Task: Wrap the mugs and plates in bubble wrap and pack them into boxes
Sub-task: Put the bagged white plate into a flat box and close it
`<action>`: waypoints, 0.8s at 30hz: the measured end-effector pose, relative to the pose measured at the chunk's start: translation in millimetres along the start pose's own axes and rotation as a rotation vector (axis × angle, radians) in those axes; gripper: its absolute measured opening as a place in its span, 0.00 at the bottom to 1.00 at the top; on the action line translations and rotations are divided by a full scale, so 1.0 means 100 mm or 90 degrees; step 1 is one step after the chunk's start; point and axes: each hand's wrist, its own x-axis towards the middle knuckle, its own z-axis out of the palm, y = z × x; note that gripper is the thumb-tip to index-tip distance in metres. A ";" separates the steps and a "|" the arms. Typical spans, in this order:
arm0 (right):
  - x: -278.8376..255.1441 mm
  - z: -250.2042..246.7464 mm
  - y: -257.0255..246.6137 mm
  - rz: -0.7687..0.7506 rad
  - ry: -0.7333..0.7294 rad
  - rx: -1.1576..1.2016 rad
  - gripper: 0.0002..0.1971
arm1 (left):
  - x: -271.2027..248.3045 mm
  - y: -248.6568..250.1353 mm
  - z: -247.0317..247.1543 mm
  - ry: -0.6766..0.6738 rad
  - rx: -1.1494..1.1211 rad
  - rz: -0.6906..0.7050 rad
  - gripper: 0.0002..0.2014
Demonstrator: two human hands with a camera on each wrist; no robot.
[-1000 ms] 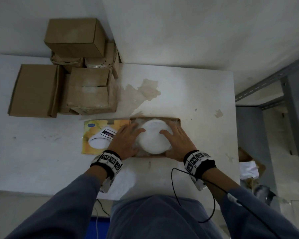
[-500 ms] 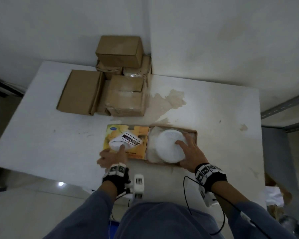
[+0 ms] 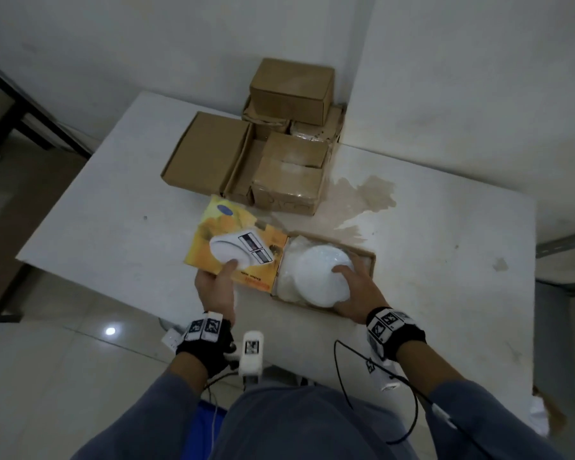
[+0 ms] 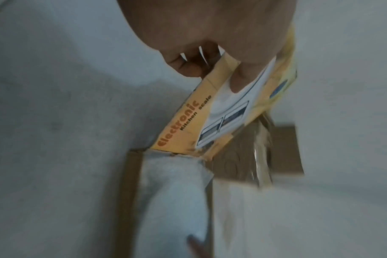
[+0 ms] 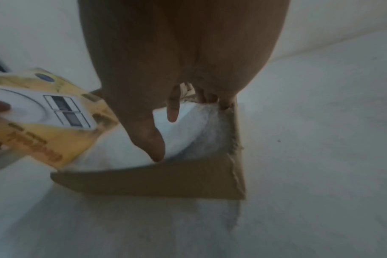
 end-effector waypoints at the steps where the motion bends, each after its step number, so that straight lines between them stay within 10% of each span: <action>1: 0.00 -0.02 -0.04 0.018 0.026 0.036 0.34 | -0.10 0.06 0.00 -0.064 0.045 0.073 0.16; 7: -0.14 -0.36 -0.71 0.055 0.213 0.390 0.24 | -0.32 -0.05 0.12 -0.396 0.268 0.383 0.19; 15: -0.44 -0.52 -1.01 0.078 0.197 0.585 0.47 | -0.60 -0.26 0.61 -0.601 0.539 0.593 0.32; 24: -0.56 -0.50 -0.35 0.345 0.358 0.698 0.04 | -0.51 -0.46 0.78 -0.717 0.739 0.732 0.50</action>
